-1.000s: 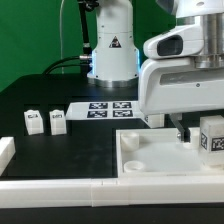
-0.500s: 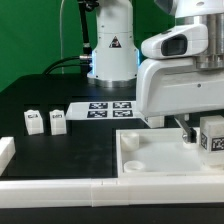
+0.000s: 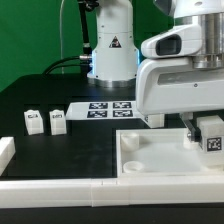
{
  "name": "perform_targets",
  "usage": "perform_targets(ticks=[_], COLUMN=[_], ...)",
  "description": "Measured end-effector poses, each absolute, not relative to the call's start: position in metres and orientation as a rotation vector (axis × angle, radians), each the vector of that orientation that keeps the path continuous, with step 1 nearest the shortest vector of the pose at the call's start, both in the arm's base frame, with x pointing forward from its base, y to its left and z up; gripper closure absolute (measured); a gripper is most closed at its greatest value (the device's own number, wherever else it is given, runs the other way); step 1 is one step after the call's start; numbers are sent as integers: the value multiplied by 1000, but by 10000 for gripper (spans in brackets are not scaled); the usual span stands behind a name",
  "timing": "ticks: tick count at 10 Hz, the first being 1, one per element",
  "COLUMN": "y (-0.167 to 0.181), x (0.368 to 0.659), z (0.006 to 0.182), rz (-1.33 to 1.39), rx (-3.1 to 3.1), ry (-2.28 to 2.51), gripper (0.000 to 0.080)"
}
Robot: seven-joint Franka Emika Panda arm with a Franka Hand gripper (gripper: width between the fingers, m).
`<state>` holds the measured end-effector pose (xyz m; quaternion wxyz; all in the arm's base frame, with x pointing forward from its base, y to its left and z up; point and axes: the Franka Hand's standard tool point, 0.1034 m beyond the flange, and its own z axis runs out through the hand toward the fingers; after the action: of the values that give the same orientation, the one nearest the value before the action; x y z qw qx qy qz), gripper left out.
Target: Assemble one leg
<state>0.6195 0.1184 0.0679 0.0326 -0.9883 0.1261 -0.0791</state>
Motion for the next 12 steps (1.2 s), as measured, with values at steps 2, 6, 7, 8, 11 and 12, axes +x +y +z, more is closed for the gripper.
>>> perform_targets(ticks=[2,6,7,8,11,12], y=[121,122,121,122,122,123], x=[618,618,618,618,618,618], z=[67,67,67,67,67,68], rz=[-236,-202,-189,-172,-172,-185], rx=[-2929,-2562,-2488,-2391,-2430,-2529], ry=[891,1606,1701,1817,1761,1625], gripper=[509,508,508,508,411,272])
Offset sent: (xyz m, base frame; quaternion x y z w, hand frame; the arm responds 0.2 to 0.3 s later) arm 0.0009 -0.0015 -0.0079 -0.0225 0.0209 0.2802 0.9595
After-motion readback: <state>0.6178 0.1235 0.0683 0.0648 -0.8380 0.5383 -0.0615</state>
